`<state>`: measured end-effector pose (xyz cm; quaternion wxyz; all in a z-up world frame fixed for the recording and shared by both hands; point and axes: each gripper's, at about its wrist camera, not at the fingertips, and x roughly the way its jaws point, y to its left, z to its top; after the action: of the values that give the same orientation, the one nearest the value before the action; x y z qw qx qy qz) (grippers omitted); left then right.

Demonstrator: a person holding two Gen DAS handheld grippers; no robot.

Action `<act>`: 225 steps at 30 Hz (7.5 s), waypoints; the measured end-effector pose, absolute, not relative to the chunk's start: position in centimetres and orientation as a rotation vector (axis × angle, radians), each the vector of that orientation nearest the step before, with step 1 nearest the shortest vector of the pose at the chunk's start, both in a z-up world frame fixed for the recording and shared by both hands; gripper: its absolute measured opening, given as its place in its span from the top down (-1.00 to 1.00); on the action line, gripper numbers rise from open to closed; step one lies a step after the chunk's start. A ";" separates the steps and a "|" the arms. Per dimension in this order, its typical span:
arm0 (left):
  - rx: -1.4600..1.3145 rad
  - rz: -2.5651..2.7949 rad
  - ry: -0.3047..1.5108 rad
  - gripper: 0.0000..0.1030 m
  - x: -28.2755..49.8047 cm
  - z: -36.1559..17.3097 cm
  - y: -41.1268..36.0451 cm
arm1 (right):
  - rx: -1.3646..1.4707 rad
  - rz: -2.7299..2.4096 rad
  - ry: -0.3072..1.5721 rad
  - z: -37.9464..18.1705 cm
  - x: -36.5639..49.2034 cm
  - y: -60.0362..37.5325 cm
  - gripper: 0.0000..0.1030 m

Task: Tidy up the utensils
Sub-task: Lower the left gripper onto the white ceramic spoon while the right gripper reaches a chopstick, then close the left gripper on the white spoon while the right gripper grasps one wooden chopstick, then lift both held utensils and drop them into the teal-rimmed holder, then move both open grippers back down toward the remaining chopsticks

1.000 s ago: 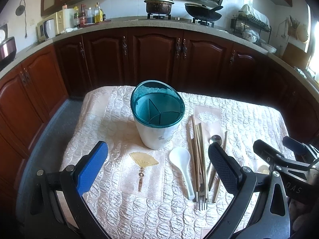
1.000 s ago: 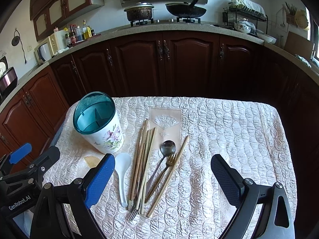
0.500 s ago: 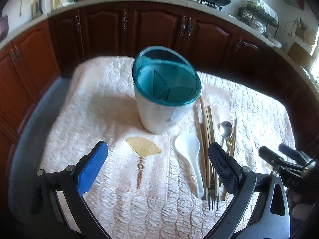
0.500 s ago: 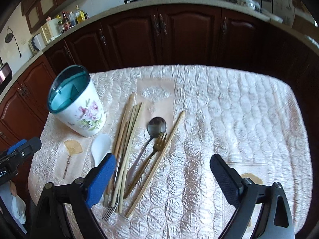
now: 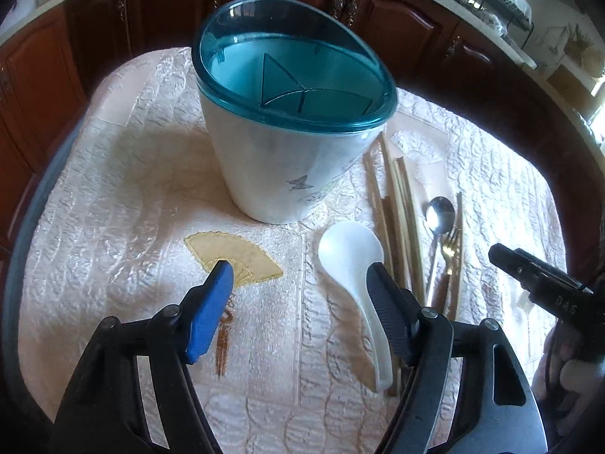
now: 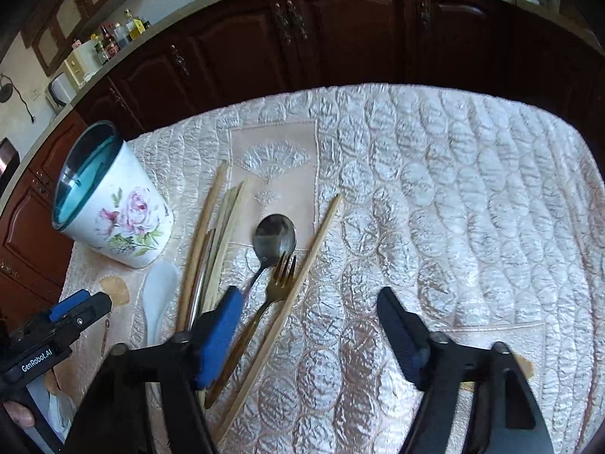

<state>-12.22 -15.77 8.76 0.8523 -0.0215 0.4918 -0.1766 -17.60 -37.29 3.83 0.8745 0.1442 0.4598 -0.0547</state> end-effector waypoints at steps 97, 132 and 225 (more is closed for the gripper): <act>-0.249 -0.545 1.134 0.93 -13.0 4.4 -11.6 | 0.370 0.138 1.089 -0.2 -20.5 -33.1 0.86; -0.075 -0.672 1.064 0.97 -14.9 8.0 -9.4 | 0.303 0.147 0.925 6.7 -19.2 -35.1 0.90; -0.002 -0.404 0.676 -0.34 -15.5 16.1 -12.4 | 0.170 0.055 0.737 11.7 -19.3 -29.4 0.22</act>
<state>-15.48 -12.40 16.13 0.9235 -0.0008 0.3293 -0.1966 -19.35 -29.39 11.71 0.9290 0.0831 0.3597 0.0268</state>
